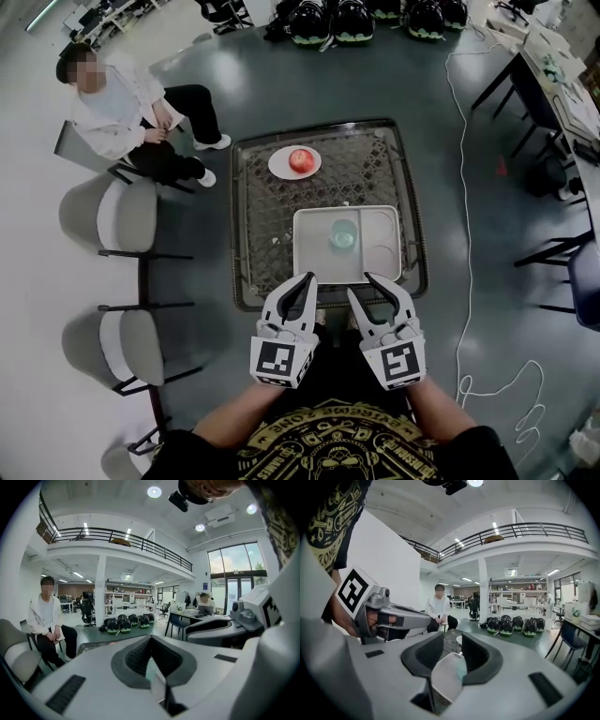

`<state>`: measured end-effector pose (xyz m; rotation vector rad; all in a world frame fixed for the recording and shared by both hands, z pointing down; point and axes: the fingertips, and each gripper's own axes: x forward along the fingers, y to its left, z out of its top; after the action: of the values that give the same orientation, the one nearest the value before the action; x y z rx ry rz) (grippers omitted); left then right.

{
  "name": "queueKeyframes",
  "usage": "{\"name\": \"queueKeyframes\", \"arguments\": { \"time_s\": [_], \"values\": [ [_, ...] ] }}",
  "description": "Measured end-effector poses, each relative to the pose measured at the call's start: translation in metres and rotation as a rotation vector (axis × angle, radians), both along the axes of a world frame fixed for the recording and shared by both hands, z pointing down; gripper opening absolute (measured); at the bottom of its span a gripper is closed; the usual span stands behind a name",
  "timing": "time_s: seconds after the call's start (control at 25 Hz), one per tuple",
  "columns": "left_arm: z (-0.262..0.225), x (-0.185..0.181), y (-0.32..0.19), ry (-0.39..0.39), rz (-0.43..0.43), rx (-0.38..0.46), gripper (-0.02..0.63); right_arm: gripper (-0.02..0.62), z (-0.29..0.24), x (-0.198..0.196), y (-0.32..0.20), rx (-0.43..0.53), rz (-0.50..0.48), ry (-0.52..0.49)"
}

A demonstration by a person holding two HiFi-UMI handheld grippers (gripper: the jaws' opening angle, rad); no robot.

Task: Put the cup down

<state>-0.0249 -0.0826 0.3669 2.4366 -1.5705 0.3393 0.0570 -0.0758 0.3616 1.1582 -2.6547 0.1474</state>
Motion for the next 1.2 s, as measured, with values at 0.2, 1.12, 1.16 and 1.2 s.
{"name": "queueKeyframes", "arguments": {
  "time_s": [0.2, 1.12, 1.16, 1.2],
  "values": [
    [-0.002, 0.007, 0.006, -0.012, 0.012, -0.002, 0.0, 0.007, -0.007, 0.004, 0.002, 0.011, 0.006, -0.015],
    [-0.037, -0.023, 0.038, 0.002, 0.171, 0.099, 0.0, 0.006, -0.019, -0.02, 0.042, -0.036, 0.204, -0.043],
    [-0.038, -0.03, 0.042, 0.006, 0.175, 0.1, 0.0, 0.006, -0.018, -0.022, 0.047, -0.041, 0.227, -0.046],
    [-0.04, -0.036, 0.047, 0.007, 0.182, 0.102, 0.0, 0.006, -0.019, -0.023, 0.052, -0.043, 0.246, -0.046]
  ]
}}
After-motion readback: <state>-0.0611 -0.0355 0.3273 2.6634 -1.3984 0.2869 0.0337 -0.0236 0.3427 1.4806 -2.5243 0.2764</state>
